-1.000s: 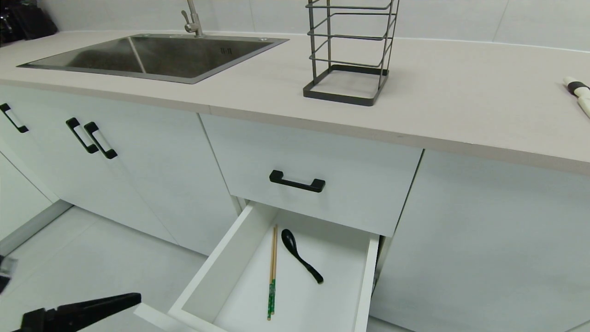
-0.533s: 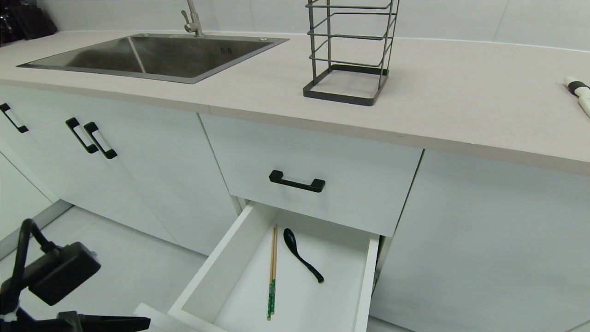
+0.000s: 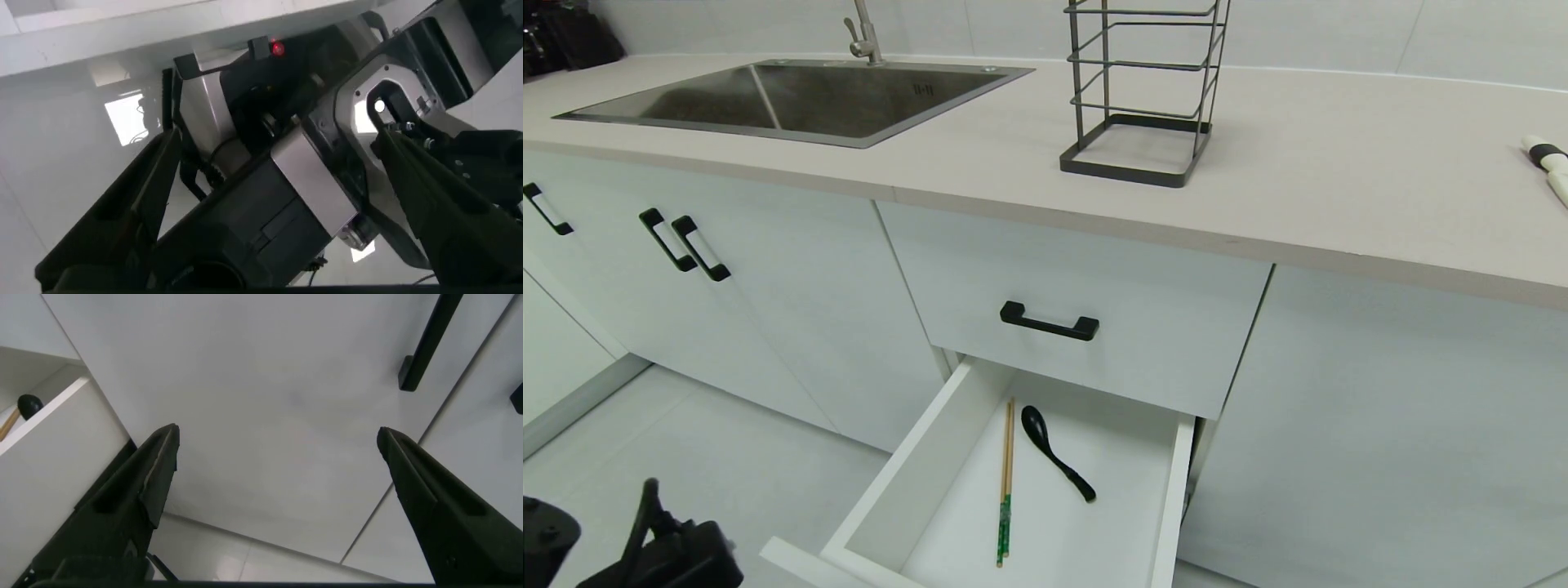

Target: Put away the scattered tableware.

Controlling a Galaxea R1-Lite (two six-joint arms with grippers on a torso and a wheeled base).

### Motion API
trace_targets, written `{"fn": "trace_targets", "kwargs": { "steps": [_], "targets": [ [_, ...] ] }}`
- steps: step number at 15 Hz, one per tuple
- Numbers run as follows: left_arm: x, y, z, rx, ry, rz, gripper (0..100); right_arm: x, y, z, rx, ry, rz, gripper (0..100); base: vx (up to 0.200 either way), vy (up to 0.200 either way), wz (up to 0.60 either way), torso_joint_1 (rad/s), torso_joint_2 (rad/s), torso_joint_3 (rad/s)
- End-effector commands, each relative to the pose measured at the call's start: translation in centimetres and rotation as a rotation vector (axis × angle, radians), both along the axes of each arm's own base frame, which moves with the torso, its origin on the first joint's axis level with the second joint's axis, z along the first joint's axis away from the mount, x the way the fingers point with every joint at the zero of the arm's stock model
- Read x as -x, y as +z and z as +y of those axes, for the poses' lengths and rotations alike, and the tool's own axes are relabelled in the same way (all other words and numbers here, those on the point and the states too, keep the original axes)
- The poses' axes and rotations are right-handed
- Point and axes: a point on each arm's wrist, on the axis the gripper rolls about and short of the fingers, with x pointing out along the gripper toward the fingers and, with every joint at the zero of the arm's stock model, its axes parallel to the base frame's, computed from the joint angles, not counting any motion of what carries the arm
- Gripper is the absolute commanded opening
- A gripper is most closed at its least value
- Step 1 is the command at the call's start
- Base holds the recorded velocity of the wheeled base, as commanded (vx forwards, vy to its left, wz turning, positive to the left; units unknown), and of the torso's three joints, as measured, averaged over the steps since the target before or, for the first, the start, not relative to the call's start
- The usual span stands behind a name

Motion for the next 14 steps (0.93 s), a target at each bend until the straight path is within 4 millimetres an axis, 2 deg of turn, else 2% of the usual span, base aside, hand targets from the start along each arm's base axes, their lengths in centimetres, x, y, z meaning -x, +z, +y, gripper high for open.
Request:
{"fn": "trace_targets", "kwargs": {
  "steps": [1, 5, 14],
  "targets": [
    [-0.7, -1.8, -0.4, -0.045, -0.014, 0.027, 100, 0.0, 0.0, 0.0, 0.000, 0.001, 0.003, 100, 0.000, 0.000, 0.00, 0.000, 0.00, 0.000],
    [-2.1, -3.8, -1.0, -0.145, -0.098, -0.006, 100, 0.0, 0.0, 0.0, 0.000, 0.002, 0.002, 100, 0.000, 0.000, 0.00, 0.000, 0.00, 0.000],
    [-4.1, -5.0, -1.6, -0.301, -0.015, -0.053, 100, 0.0, 0.0, 0.0, 0.000, 0.007, 0.002, 100, 0.000, 0.000, 0.00, 0.000, 0.00, 0.000]
  ]
}}
